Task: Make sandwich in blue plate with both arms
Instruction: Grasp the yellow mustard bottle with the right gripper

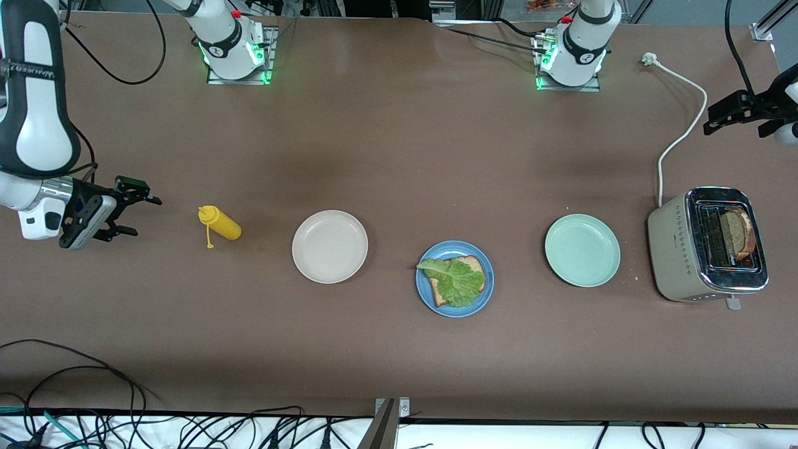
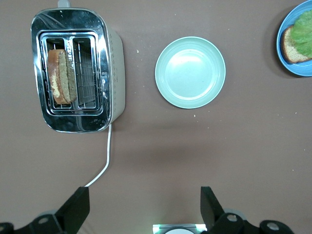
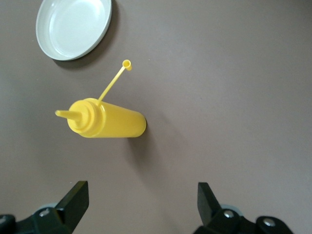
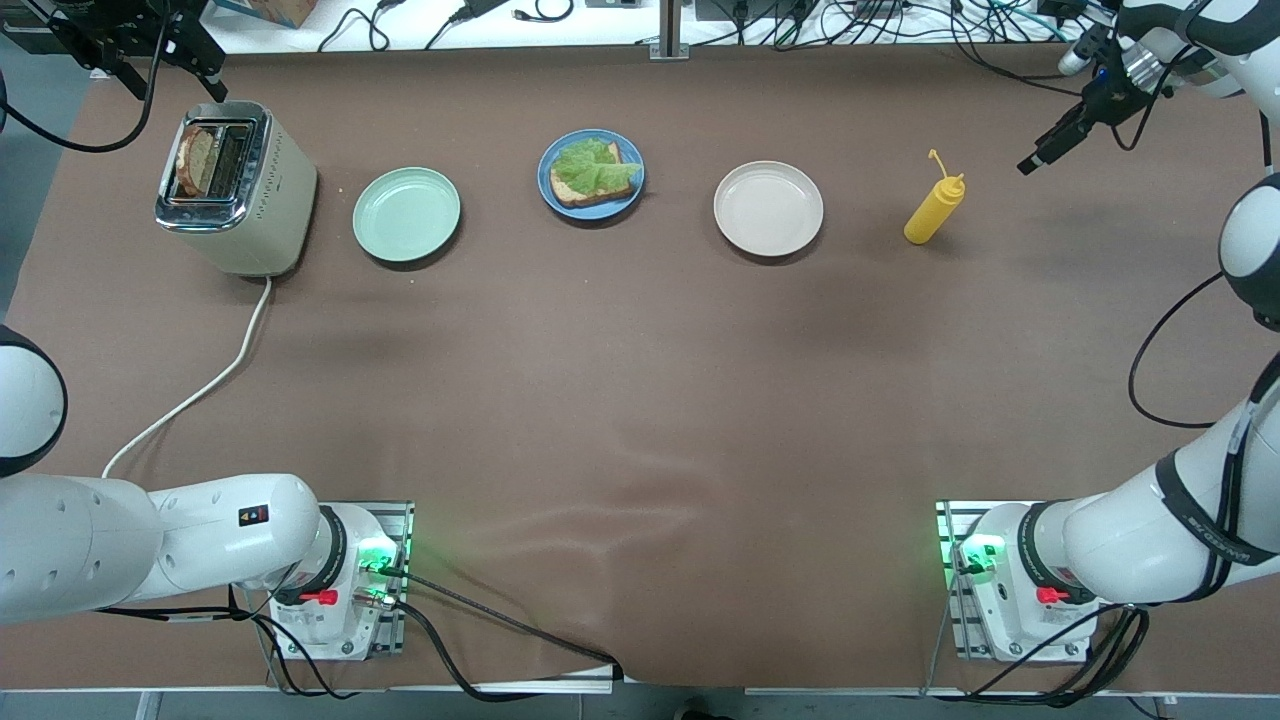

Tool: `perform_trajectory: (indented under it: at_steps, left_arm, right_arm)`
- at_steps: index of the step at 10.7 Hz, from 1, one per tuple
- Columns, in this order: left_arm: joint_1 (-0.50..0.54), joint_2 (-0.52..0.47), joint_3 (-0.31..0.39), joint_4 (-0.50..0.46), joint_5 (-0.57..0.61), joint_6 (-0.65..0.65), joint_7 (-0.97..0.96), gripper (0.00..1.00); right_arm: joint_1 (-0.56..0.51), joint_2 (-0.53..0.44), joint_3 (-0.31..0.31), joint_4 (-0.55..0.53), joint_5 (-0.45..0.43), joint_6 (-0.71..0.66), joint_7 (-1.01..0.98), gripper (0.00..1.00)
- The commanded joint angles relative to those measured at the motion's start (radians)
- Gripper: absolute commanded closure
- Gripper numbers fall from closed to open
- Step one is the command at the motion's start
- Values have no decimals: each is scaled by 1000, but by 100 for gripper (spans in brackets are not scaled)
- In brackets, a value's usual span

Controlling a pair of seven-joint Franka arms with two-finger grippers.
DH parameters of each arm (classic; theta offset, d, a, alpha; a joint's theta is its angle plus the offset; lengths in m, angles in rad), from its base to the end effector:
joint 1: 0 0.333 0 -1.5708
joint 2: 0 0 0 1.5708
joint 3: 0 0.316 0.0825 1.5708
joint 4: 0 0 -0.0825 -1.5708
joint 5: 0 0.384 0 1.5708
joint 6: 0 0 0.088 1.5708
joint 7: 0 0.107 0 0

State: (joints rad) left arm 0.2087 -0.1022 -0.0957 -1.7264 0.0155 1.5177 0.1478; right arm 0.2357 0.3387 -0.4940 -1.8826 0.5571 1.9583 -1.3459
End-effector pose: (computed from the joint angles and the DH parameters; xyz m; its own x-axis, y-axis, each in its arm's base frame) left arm 0.5107 0.0573 0.6017 0.9935 -0.0331 -0.1093 -0.0343 -0.9994 -0.0092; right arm 0.5935 -0.1050 0.3357 0.6853 0.6898 0.2337 0.7260 -0.6214 -0.2946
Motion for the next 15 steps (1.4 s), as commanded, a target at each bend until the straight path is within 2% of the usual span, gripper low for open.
perform_trajectory:
  at_steps: [1,2,5,8,12,15]
  left_arm:
    - [6,-2,-4,8,-25,-13,12,0]
    - [6,-2,-4,8,-25,-13,13,0]
    - [-3,-4,-10,8,-25,-13,13,0]
    - [-3,-7,-24,8,-25,-13,12,0]
    - [-3,-8,-24,8,-25,-54,15,0]
    - [-3,-8,-24,10,-25,-56,15,0]
  right_arm:
    - [-59,83,2,-1,215,-120,-325,1]
    - [-64,107,2,-1,283,-177,-432,1]
    - [-95,170,3,-1,363,-311,-598,2]
    - [-128,236,6,-1,403,-322,-766,2]
    - [-127,342,12,20,549,-367,-964,2]
    - [-125,384,29,36,615,-369,-1055,2]
